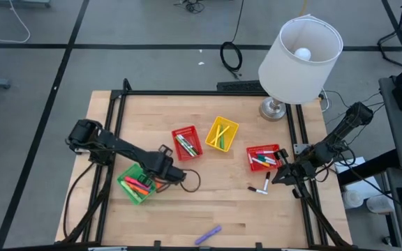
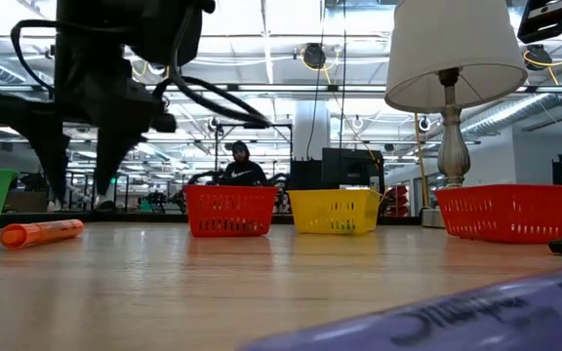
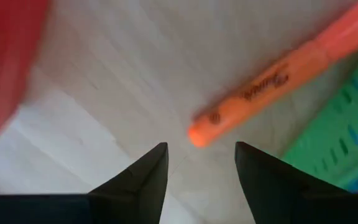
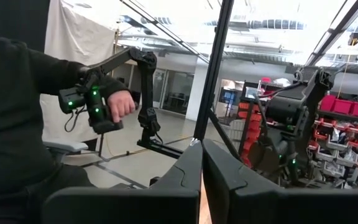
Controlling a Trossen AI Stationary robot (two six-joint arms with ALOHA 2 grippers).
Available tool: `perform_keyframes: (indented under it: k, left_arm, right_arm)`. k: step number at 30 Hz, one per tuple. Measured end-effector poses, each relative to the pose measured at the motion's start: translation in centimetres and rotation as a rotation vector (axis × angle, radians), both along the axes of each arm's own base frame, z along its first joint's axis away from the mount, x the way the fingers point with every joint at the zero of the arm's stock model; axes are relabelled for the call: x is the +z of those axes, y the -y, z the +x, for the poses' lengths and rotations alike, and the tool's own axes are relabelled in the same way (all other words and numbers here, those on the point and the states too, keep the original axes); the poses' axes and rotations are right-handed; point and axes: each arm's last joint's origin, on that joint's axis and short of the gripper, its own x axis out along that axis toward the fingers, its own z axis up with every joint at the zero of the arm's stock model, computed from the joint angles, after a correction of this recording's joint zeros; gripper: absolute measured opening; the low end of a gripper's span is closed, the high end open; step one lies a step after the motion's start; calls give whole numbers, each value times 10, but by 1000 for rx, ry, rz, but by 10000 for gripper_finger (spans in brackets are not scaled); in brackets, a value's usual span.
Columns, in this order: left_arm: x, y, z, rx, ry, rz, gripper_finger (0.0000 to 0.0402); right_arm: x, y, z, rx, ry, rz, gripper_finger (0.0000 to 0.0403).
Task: Pick & Place Markers
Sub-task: Put the large orange highlighter pen into the green bin
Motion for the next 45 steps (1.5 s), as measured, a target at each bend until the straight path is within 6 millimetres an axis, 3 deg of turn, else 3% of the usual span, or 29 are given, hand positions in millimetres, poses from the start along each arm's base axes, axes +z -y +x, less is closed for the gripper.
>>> perform_keyframes:
  k: [5, 13, 26, 41, 45]
  left_arm:
    - [-4, 1, 5, -136, 35, -26, 209]
    - [-3, -1, 1, -321, -76, -64, 212]
    - [-39, -6, -18, -412, -113, -88, 212]
    - [-43, 1, -9, -514, -12, -113, 211]
    - [-43, 1, -10, -527, -29, -123, 178]
  right_arm:
    - [0, 0, 0, -2, -3, -5, 0]
    - [-1, 0, 0, -4, -5, -12, 0]
    - [-5, 1, 2, -80, -53, -28, 0]
    - [-5, 1, 2, -82, -44, -44, 0]
    - [-5, 1, 2, -82, -44, -45, 0]
